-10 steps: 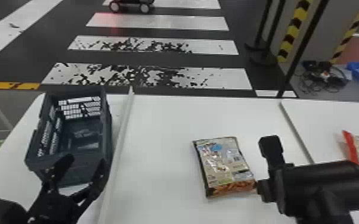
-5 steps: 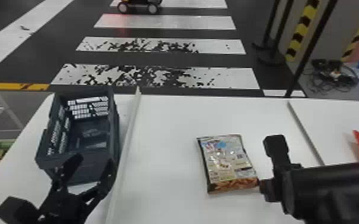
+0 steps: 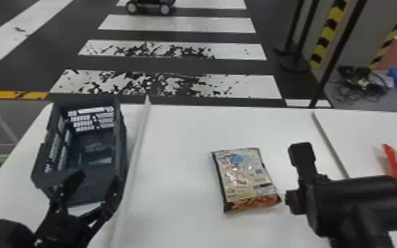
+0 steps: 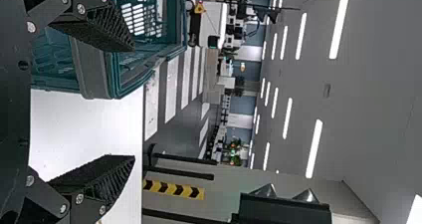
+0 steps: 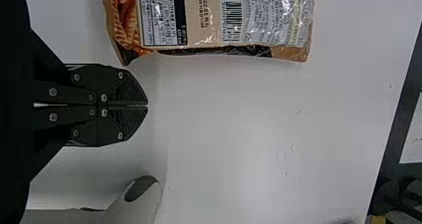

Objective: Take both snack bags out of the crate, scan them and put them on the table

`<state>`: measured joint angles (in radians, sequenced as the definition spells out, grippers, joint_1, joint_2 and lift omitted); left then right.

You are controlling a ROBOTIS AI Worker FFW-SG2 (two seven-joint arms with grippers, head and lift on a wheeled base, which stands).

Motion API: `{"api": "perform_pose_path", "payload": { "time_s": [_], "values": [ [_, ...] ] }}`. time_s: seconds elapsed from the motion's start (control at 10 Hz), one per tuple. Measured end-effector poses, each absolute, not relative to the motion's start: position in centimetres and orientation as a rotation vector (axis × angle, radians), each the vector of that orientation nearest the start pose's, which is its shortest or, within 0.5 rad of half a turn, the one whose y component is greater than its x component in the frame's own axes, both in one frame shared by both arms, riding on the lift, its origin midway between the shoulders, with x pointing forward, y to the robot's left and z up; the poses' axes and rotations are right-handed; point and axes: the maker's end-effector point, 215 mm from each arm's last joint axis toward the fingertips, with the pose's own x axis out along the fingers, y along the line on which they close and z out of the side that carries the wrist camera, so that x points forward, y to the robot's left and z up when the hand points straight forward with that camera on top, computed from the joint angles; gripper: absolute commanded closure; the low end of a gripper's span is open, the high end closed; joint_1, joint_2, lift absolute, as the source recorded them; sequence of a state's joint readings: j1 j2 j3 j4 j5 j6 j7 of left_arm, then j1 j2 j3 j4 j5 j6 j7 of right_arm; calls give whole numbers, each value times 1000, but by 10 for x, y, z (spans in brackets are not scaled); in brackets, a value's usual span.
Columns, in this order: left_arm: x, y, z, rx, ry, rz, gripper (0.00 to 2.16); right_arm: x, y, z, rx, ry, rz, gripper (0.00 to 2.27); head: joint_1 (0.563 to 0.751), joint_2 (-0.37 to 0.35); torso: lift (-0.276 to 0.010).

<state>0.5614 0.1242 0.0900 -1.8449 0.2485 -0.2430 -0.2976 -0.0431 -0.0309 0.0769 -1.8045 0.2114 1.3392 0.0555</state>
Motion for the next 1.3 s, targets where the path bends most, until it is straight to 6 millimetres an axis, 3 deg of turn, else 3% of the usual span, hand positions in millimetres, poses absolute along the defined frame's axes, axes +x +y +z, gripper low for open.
{"api": "perform_pose_path", "payload": {
  "time_s": [0.3,0.9,1.1,1.3],
  "values": [
    [406,247,-387,-92,19,-220,248,467,-249,-533,-165,1025,-16,2253,695,-3,-93],
    [407,248,-390,-93,23,-217,248,442,-235,-531,-91,1083,28,2253,695,19,-93],
    [408,248,-391,-93,23,-217,248,453,-243,-523,-109,1049,4,2253,695,8,-93],
    [409,246,-390,-93,21,-221,248,461,-235,-525,-92,1024,33,2253,695,13,-93]
  ]
}}
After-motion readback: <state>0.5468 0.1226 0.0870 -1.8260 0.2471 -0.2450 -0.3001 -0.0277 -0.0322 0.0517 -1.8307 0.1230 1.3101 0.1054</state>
